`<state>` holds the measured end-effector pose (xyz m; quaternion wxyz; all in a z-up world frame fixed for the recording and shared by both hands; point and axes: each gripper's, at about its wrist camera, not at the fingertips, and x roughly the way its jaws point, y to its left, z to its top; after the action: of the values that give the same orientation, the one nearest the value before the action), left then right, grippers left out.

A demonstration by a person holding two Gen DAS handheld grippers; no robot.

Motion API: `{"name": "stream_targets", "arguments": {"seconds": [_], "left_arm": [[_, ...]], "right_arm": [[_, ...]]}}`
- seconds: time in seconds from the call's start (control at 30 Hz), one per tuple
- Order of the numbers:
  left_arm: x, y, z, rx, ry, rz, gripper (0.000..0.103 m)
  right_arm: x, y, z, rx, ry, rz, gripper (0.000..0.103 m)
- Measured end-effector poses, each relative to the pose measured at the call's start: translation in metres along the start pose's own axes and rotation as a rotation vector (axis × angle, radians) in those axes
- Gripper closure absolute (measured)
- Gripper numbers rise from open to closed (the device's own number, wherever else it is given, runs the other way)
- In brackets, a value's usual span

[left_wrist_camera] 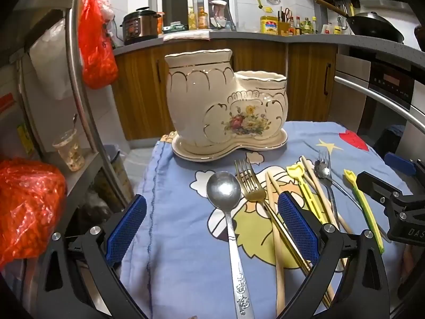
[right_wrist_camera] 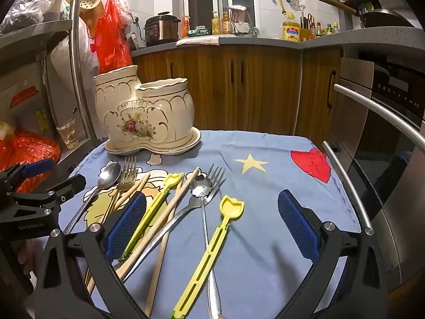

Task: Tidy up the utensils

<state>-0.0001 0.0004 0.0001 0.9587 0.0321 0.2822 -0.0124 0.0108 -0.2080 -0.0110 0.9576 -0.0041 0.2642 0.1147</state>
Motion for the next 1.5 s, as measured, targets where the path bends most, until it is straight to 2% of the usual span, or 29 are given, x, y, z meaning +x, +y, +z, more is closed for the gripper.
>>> {"name": "stream_targets", "arguments": {"seconds": [1.5], "left_arm": [[0.000, -0.009, -0.005, 0.013, 0.013, 0.003, 0.005]], "right_arm": [[0.004, -0.001, -0.002, 0.010, 0.014, 0.000, 0.005]]}}
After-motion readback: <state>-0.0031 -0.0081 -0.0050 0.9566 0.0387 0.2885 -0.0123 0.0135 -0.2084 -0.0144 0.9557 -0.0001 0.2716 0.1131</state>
